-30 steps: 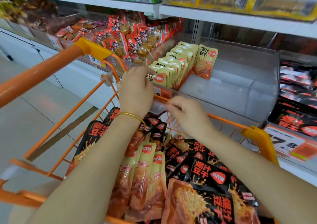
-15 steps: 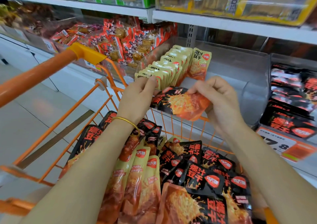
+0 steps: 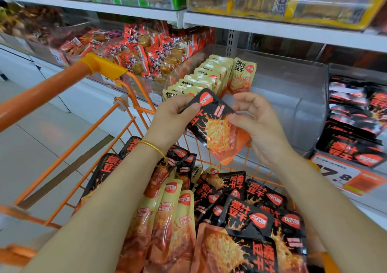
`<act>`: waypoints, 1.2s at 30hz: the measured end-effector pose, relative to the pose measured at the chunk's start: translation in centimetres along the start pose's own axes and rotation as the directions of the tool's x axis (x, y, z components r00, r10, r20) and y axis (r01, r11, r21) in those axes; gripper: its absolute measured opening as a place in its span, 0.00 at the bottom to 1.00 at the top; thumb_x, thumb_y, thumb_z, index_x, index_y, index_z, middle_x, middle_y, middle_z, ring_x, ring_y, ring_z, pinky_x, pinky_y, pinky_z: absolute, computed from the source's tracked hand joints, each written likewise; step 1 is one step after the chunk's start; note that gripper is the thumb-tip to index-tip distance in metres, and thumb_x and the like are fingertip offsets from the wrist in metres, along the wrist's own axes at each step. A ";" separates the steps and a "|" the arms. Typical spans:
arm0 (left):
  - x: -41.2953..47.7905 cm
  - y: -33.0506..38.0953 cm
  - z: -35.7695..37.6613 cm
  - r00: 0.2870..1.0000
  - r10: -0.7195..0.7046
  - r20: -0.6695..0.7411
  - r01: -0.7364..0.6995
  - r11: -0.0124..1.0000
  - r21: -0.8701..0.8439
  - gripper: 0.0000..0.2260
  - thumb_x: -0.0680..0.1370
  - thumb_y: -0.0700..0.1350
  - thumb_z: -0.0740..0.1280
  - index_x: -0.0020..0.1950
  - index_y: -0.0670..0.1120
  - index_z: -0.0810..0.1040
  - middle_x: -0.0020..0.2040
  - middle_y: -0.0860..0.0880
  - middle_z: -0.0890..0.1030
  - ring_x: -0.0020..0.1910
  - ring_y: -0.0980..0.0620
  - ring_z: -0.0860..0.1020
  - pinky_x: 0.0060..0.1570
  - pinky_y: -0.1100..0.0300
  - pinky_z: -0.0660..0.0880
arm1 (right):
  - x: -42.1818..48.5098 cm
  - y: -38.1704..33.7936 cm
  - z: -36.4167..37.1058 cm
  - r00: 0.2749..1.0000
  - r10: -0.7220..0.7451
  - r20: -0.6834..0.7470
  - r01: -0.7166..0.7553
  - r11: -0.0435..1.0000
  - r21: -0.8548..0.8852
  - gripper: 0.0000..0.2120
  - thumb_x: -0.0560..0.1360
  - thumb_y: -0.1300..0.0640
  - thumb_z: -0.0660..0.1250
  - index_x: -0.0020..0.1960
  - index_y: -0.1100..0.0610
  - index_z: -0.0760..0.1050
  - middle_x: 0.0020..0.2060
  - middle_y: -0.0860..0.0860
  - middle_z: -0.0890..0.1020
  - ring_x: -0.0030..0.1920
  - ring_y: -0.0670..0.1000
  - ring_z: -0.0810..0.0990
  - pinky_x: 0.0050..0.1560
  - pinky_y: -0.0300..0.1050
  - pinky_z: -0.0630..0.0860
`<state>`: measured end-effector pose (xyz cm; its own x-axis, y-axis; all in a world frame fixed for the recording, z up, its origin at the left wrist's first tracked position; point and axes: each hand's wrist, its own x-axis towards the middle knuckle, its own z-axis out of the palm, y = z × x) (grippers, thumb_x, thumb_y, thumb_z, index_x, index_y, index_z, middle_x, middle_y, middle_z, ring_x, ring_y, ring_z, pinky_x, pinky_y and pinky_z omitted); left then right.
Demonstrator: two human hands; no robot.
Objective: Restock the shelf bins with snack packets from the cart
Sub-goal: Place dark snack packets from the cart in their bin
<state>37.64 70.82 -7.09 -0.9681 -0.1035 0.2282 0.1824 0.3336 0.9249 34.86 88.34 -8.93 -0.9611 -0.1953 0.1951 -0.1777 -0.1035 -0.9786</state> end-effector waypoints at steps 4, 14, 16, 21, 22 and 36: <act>0.0 0.0 0.4 0.998 0.054 0.024 -0.055 0.997 0.055 0.07 0.79 0.39 0.62 0.51 0.40 0.79 0.41 0.39 0.77 0.33 0.60 0.72 0.31 0.73 0.68 | -0.4 -0.5 0.3 0.985 0.060 0.164 -0.046 0.995 -0.090 0.10 0.71 0.63 0.72 0.48 0.50 0.77 0.43 0.49 0.83 0.44 0.48 0.81 0.49 0.47 0.78; -0.9 3.3 4.5 0.991 0.104 0.083 -0.106 0.994 0.021 0.10 0.81 0.45 0.58 0.59 0.45 0.74 0.46 0.55 0.75 0.38 0.68 0.76 0.37 0.71 0.73 | -4.6 -5.1 -5.2 0.965 0.244 0.091 -0.242 0.970 -0.029 0.04 0.72 0.64 0.68 0.43 0.56 0.78 0.34 0.49 0.83 0.33 0.47 0.81 0.35 0.41 0.78; -0.8 4.9 6.4 0.976 0.164 0.141 -0.175 0.982 0.069 0.09 0.81 0.44 0.57 0.59 0.46 0.73 0.44 0.57 0.74 0.38 0.71 0.75 0.36 0.74 0.71 | -6.2 -6.1 -7.8 0.964 0.265 0.018 -0.265 0.964 0.013 0.02 0.71 0.62 0.68 0.44 0.57 0.78 0.35 0.52 0.82 0.34 0.49 0.81 0.36 0.44 0.78; -0.6 7.2 12.8 0.902 0.300 0.311 -0.355 0.925 0.138 0.12 0.79 0.49 0.59 0.60 0.46 0.73 0.49 0.53 0.72 0.48 0.60 0.72 0.53 0.66 0.69 | -9.8 -8.3 -13.9 0.944 0.255 -0.210 -0.240 0.966 0.095 0.05 0.74 0.64 0.65 0.41 0.58 0.76 0.31 0.51 0.79 0.28 0.47 0.78 0.28 0.38 0.77; -0.7 7.5 14.1 0.890 0.316 0.329 -0.383 0.909 0.163 0.12 0.79 0.48 0.58 0.60 0.46 0.73 0.49 0.54 0.71 0.49 0.59 0.71 0.53 0.68 0.66 | -10.2 -8.5 -15.3 0.928 0.256 -0.272 -0.230 0.965 0.124 0.06 0.74 0.65 0.64 0.40 0.58 0.76 0.29 0.50 0.79 0.27 0.46 0.78 0.27 0.37 0.76; -0.8 7.4 24.5 0.786 0.365 0.499 -0.618 0.489 0.616 0.30 0.74 0.59 0.43 0.68 0.50 0.72 0.70 0.48 0.69 0.72 0.48 0.62 0.71 0.44 0.50 | 0.8 -0.3 -32.6 0.770 0.139 -0.622 -0.477 0.774 -0.417 0.19 0.67 0.72 0.68 0.58 0.65 0.73 0.44 0.56 0.77 0.45 0.52 0.74 0.40 0.42 0.71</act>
<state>35.55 96.31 -7.90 -0.7799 0.5083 0.3651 0.5818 0.8039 0.1236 27.30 120.03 -10.58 -0.8966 0.4420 -0.0265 0.2329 0.4199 -0.8772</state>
